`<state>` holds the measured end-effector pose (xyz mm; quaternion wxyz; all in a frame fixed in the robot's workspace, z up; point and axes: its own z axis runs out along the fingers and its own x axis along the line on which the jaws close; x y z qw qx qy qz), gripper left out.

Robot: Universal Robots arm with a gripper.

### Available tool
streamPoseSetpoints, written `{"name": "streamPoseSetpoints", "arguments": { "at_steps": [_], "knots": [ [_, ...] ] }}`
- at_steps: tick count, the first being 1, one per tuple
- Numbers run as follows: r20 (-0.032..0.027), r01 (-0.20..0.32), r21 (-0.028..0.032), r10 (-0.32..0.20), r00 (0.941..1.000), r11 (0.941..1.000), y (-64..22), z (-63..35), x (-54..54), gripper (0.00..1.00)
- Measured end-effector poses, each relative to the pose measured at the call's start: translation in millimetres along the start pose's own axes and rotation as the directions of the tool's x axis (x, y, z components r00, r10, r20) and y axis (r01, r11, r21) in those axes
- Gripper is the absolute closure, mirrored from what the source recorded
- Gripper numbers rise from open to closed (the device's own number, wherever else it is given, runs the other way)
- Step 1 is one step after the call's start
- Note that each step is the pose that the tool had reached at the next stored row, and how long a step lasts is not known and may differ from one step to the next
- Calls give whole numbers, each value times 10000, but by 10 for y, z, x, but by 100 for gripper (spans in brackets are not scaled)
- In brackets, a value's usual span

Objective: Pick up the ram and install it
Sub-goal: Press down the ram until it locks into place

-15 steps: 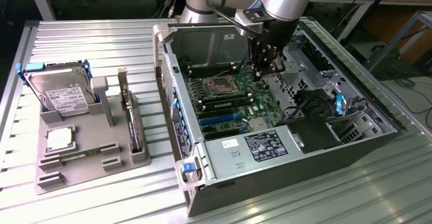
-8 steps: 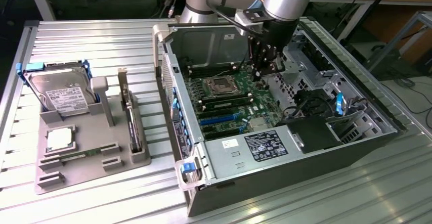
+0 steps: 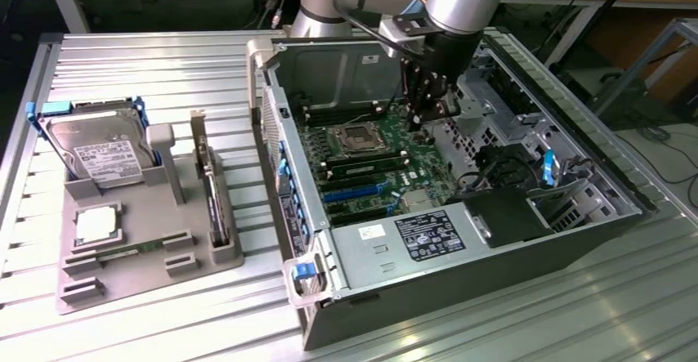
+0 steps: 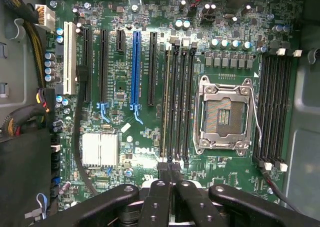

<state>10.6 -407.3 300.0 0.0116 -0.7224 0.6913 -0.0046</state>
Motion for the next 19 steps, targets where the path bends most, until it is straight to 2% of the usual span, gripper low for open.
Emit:
{"name": "streamPoseSetpoints", "arguments": {
  "at_steps": [3, 6, 7, 10, 13, 17, 19],
  "knots": [
    [-9, -392, 4, 392, 9992, 9992, 2, 0, 0, 90],
    [-27, -1198, 13, 1198, 9928, 9928, 2, 1, 0, 90],
    [-37, -1624, 19, 1624, 9867, 9867, 2, 0, 0, 90],
    [-54, -2443, 30, 2443, 9697, 9697, 2, 0, 0, 90],
    [-69, -3194, 42, 3194, 9476, 9476, 1, 1, 0, 90],
    [-81, -3776, 53, 3777, 9259, 9259, 2, 1, 0, 90],
    [-89, -4159, 60, 4160, 9093, 9094, 2, 1, 0, 90]
  ]
}}
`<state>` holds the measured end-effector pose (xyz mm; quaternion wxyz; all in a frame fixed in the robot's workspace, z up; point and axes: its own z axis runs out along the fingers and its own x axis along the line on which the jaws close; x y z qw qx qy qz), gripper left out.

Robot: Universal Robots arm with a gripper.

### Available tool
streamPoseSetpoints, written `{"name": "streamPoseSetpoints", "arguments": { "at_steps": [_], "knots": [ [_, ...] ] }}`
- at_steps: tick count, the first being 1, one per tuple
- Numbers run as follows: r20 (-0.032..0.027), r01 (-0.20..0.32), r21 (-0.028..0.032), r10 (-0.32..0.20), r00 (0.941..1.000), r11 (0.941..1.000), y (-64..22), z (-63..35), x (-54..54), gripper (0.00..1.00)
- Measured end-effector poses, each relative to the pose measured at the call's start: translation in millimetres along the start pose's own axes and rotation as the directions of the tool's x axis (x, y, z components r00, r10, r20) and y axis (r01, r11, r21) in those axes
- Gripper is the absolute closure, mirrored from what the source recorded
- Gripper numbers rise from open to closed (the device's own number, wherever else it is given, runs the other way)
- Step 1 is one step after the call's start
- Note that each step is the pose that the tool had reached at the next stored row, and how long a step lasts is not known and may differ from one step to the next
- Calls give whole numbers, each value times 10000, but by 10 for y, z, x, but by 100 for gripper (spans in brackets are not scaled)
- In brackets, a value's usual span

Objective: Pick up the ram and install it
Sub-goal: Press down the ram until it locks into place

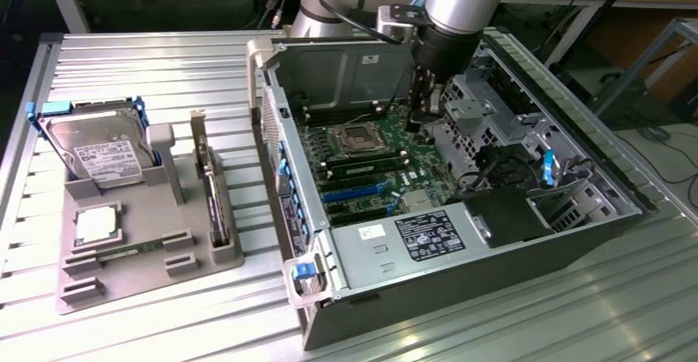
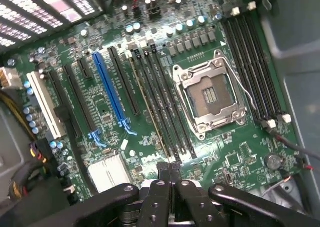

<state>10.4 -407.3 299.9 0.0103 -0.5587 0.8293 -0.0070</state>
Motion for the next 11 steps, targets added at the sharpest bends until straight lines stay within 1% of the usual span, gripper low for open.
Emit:
{"name": "streamPoseSetpoints", "arguments": {
  "at_steps": [1, 3, 4, 7, 11],
  "knots": [
    [-8, -378, 3, 378, 9993, 9993, 0, 0, 0, 90],
    [-17, -776, 8, 776, 9970, 9970, 0, 0, 0, 90],
    [-24, -1081, 11, 1081, 9941, 9941, 0, 0, 0, 90],
    [-33, -1473, 16, 1473, 9891, 9891, 0, 0, 0, 90],
    [-45, -2003, 23, 2003, 9797, 9797, 0, 0, 0, 90]
  ]
}}
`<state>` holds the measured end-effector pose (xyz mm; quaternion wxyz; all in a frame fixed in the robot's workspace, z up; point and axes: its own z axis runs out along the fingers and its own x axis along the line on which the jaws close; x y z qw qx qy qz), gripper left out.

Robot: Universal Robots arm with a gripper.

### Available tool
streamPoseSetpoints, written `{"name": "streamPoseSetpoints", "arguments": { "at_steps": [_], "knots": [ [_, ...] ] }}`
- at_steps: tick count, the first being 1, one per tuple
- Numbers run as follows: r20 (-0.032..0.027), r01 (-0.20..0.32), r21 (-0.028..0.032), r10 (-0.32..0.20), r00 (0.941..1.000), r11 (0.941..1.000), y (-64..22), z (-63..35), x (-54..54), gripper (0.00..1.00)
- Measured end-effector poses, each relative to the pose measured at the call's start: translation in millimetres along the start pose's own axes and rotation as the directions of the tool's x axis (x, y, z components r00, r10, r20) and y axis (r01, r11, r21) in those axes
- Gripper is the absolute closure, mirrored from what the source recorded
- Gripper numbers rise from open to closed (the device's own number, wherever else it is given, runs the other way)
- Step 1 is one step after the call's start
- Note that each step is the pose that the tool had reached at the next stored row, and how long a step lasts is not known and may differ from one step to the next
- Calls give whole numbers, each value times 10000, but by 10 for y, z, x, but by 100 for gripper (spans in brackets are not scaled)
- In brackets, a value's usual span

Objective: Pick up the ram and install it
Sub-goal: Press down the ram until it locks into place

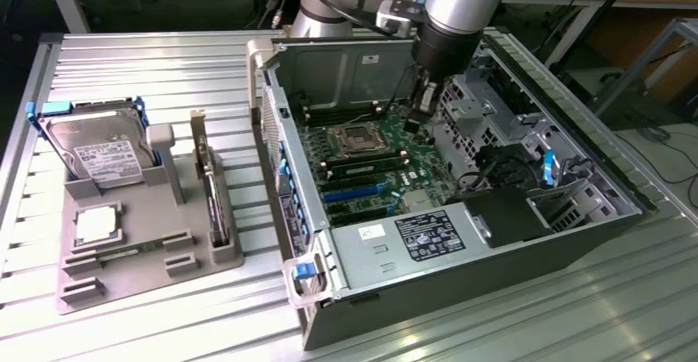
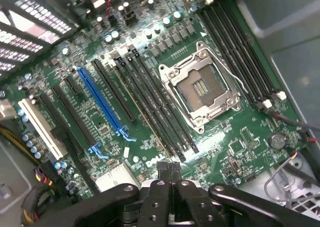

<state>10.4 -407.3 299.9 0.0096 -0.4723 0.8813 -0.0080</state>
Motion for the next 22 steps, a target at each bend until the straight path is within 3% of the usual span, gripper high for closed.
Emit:
{"name": "streamPoseSetpoints", "arguments": {
  "at_steps": [3, 4, 10, 11, 12, 14, 19, 22],
  "knots": [
    [-14, -608, 6, 608, 9982, 9982, 0, 0, 0, 90],
    [-23, -1001, 10, 1001, 9950, 9950, 0, 0, 0, 90],
    [-40, -1833, 21, 1833, 9830, 9830, 0, 0, 0, 90],
    [-50, -2289, 28, 2289, 9734, 9734, 0, 0, 0, 90],
    [-55, -2502, 30, 2502, 9682, 9682, 0, 0, 0, 90],
    [-69, -3166, 42, 3166, 9485, 9486, 0, 0, 0, 90],
    [-82, -3873, 54, 3873, 9219, 9220, 0, 0, 0, 90],
    [-96, -4596, 69, 4596, 8881, 8881, 0, 0, 0, 90]
  ]
}}
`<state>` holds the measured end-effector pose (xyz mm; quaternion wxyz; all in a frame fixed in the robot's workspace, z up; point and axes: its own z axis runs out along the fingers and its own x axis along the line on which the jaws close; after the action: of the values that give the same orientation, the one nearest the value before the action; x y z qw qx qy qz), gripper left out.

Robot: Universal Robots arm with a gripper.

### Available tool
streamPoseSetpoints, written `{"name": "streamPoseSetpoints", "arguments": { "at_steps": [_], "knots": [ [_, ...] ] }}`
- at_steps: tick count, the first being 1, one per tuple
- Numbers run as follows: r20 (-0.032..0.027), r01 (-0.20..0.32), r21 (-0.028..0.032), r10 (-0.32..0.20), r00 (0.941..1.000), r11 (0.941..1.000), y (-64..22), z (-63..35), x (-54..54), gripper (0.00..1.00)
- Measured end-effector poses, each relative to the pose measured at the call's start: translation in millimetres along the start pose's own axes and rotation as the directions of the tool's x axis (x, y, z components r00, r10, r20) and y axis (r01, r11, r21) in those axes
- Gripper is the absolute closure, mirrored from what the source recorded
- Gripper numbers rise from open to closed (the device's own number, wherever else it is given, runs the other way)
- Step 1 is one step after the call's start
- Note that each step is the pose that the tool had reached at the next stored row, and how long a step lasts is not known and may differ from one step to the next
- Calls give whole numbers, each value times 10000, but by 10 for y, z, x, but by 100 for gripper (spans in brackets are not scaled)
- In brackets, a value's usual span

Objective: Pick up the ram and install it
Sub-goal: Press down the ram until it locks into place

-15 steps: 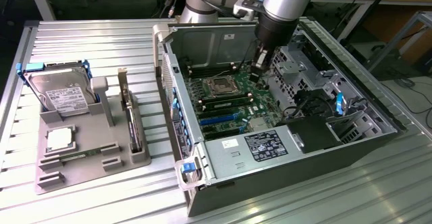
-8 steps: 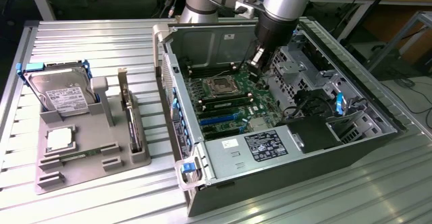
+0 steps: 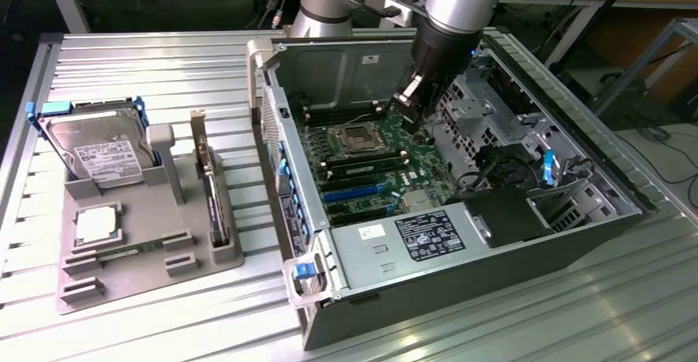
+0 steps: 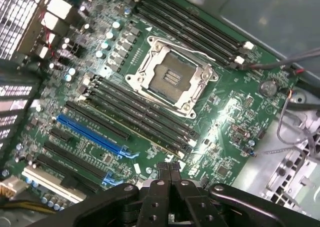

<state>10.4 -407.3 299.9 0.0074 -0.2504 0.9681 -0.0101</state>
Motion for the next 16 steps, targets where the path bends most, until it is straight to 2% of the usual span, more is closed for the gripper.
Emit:
{"name": "streamPoseSetpoints", "arguments": {
  "at_steps": [3, 6, 7, 10, 11, 13, 16],
  "knots": [
    [-13, -542, 5, 542, 9985, 9985, 0, 0, 0, 90],
    [-25, -1114, 12, 1114, 9938, 9938, 0, 0, 0, 90],
    [-31, -1367, 15, 1367, 9906, 9906, 0, 0, 0, 90],
    [-48, -2164, 25, 2164, 9763, 9763, 0, 0, 0, 90],
    [-54, -2439, 30, 2440, 9698, 9698, 0, 0, 0, 90],
    [-60, -2731, 34, 2732, 9620, 9620, 0, 0, 0, 90],
    [-73, -3368, 45, 3369, 9415, 9416, 0, 0, 0, 90]
  ]
}}
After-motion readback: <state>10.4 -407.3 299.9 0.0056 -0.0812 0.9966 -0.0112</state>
